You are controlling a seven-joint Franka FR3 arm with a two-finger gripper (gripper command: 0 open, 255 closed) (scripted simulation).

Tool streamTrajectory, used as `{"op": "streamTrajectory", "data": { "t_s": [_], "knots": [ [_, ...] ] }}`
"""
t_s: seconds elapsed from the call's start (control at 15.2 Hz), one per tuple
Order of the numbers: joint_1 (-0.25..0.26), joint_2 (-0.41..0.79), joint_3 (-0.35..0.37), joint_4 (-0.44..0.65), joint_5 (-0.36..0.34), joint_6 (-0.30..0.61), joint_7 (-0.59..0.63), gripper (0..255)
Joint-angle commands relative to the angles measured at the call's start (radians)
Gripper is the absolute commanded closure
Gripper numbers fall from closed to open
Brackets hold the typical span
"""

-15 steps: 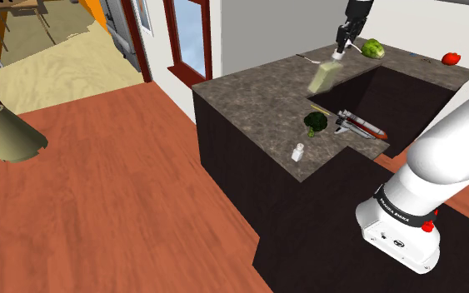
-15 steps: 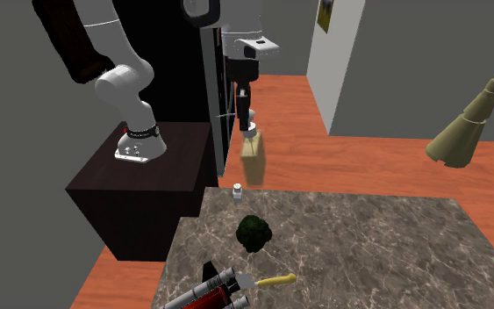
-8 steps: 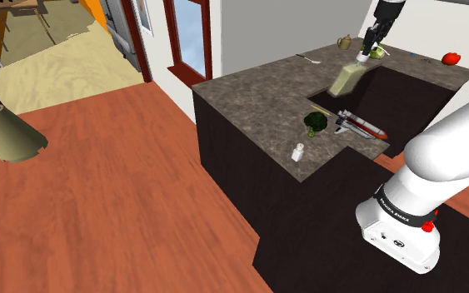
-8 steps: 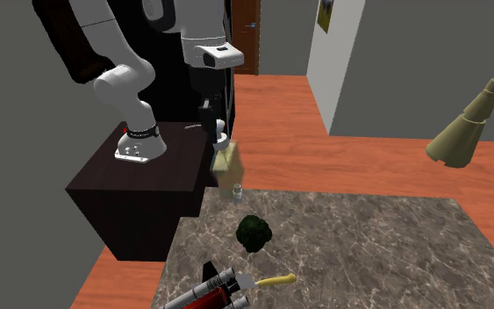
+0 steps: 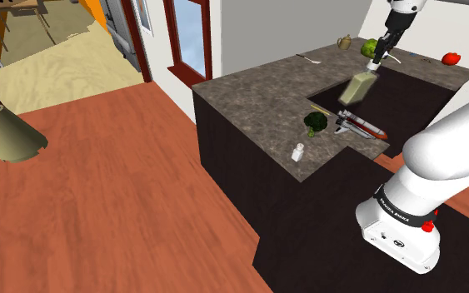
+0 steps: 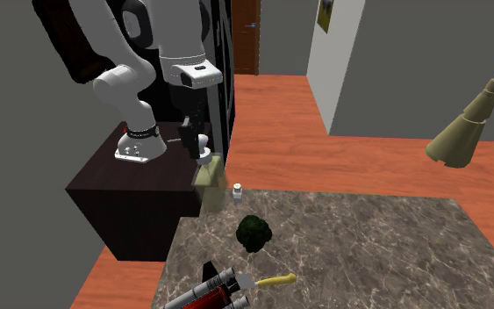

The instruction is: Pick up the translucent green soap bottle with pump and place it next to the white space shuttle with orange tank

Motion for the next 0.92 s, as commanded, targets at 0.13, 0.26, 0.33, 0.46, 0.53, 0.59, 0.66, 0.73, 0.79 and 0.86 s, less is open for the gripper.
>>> {"op": "streamTrajectory", "data": {
  "t_s": [0.13,0.26,0.33,0.46,0.53,0.59,0.66,0.73,0.79,0.86],
  "knots": [
    [-0.002,0.014,-0.007,-0.046,0.0,0.06,0.0,255],
    [-0.002,0.024,-0.011,-0.064,0.002,0.088,-0.001,255],
    [-0.003,0.029,-0.012,-0.073,0.003,0.102,-0.001,255],
    [-0.003,0.041,-0.016,-0.09,0.005,0.13,-0.003,255],
    [-0.003,0.047,-0.018,-0.098,0.007,0.144,-0.003,255],
    [-0.003,0.054,-0.019,-0.106,0.008,0.158,-0.004,255],
    [-0.002,0.06,-0.021,-0.114,0.01,0.172,-0.005,255],
    [-0.002,0.067,-0.023,-0.122,0.012,0.186,-0.006,255],
    [-0.002,0.075,-0.025,-0.129,0.014,0.201,-0.008,255],
    [-0.002,0.082,-0.026,-0.136,0.017,0.215,-0.009,255]
  ]
}}
